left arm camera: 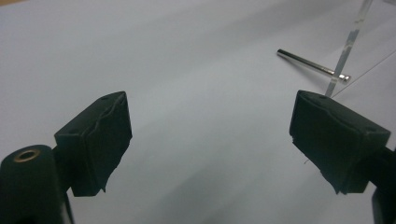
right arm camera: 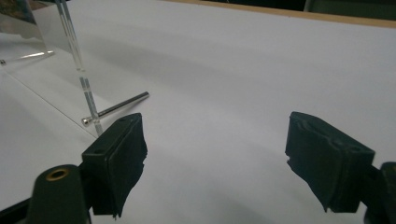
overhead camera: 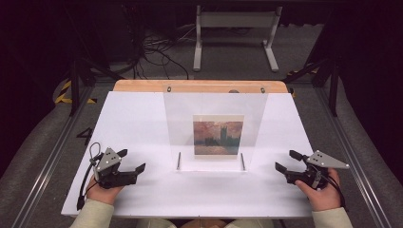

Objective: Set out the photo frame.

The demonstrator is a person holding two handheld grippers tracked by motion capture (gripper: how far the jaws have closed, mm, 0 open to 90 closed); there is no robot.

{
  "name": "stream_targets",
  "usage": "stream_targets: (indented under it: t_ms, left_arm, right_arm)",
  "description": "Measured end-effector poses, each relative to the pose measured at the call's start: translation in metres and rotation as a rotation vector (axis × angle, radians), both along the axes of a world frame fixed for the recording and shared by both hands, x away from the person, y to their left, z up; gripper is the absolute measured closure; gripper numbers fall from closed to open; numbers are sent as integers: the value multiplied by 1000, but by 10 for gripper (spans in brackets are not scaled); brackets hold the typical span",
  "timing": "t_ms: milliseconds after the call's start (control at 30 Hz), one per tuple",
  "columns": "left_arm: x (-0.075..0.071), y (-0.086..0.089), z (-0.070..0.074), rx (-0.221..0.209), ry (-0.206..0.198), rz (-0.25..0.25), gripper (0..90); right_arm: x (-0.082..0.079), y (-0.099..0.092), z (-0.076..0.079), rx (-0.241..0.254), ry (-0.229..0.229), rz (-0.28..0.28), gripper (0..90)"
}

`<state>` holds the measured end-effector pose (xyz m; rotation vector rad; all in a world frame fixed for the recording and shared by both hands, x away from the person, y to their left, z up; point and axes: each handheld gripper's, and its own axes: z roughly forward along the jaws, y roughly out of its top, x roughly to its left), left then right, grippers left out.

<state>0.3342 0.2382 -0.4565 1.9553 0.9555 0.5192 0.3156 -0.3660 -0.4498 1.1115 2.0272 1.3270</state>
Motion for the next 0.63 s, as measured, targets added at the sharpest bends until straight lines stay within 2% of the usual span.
stream_targets:
  t_ms: [67, 100, 167, 300, 367, 633]
  left_arm:
    - [2, -2, -3, 21, 1, -11, 133]
    - [1, -4, -4, 15, 10, -16, 132]
    - [2, -5, -4, 30, 3, -24, 132]
    - [3, -5, -5, 35, 9, -28, 130]
    - [4, -5, -7, 32, 25, -23, 130]
    - [4, -7, -6, 30, 19, -23, 134]
  right_arm:
    - [1, 0, -2, -3, 11, 1, 198]
    - [1, 0, -2, -8, 9, -3, 194]
    - [2, 2, -2, -21, 14, -3, 190]
    - [2, 2, -2, -24, 18, -3, 190]
    - [2, 2, -2, -24, 18, -4, 189]
    - [1, 4, -2, -31, 10, -11, 187]
